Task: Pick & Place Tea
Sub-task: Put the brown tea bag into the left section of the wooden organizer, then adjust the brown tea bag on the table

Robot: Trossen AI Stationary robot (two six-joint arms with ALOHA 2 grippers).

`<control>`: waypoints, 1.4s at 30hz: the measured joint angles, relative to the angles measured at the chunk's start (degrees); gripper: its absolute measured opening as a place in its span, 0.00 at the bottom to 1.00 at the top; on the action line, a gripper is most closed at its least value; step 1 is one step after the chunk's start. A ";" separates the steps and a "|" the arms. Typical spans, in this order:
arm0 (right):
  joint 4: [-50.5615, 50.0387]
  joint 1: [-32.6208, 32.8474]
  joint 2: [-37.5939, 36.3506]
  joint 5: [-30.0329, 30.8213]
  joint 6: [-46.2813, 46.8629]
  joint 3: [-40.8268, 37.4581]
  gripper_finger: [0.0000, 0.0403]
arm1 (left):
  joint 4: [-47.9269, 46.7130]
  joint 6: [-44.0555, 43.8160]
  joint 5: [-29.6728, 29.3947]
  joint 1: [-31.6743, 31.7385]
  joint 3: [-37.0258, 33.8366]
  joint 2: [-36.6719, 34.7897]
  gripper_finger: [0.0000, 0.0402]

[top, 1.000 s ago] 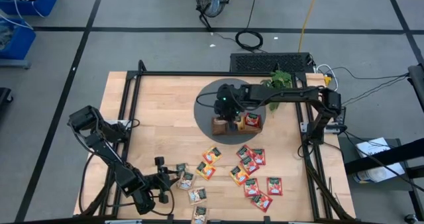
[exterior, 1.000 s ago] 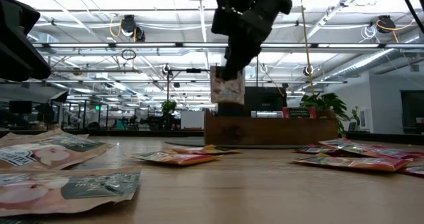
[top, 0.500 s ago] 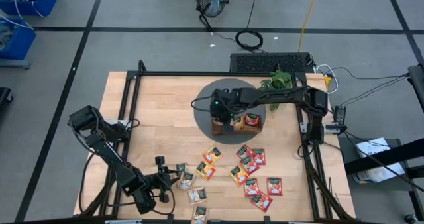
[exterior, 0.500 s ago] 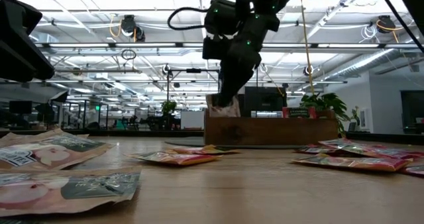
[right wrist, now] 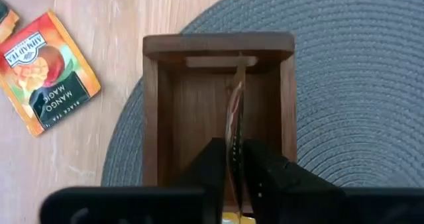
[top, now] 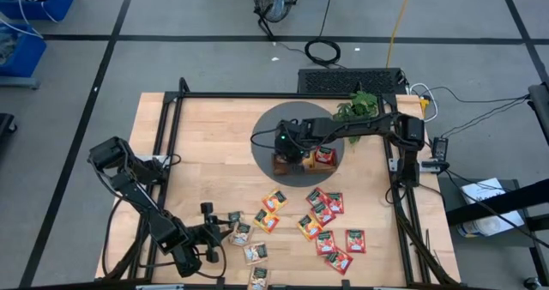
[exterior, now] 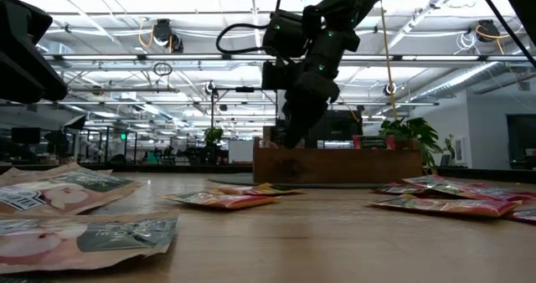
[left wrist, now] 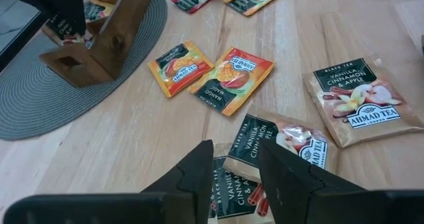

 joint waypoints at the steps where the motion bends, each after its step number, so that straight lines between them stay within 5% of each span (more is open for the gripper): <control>1: 0.18 0.01 -0.05 -0.01 0.01 0.00 0.15 | 0.00 0.00 0.00 0.00 0.00 0.00 0.31; 7: 3.15 0.00 -0.10 0.14 0.68 0.00 0.27 | 0.00 0.00 0.00 0.02 0.00 0.00 0.31; 13: 3.91 0.02 -2.48 8.30 -0.05 -0.02 0.34 | 0.02 0.26 -0.02 0.04 -0.02 0.00 0.31; 27: 2.64 1.73 -7.34 13.25 -0.29 -0.11 0.32 | -0.02 0.19 -0.04 0.11 -0.02 0.00 0.31; 32: -2.16 9.07 -15.34 14.43 0.84 -0.20 0.24 | 0.72 1.55 -0.07 0.37 -0.02 0.00 0.31; 38: -2.60 26.43 -26.51 23.91 9.85 -7.43 0.02 | 8.03 -4.00 0.40 2.51 0.13 -0.04 0.31; 42: -0.08 38.98 -32.66 33.86 19.82 -16.21 0.03 | 14.45 -3.54 9.29 6.70 0.13 -0.04 0.31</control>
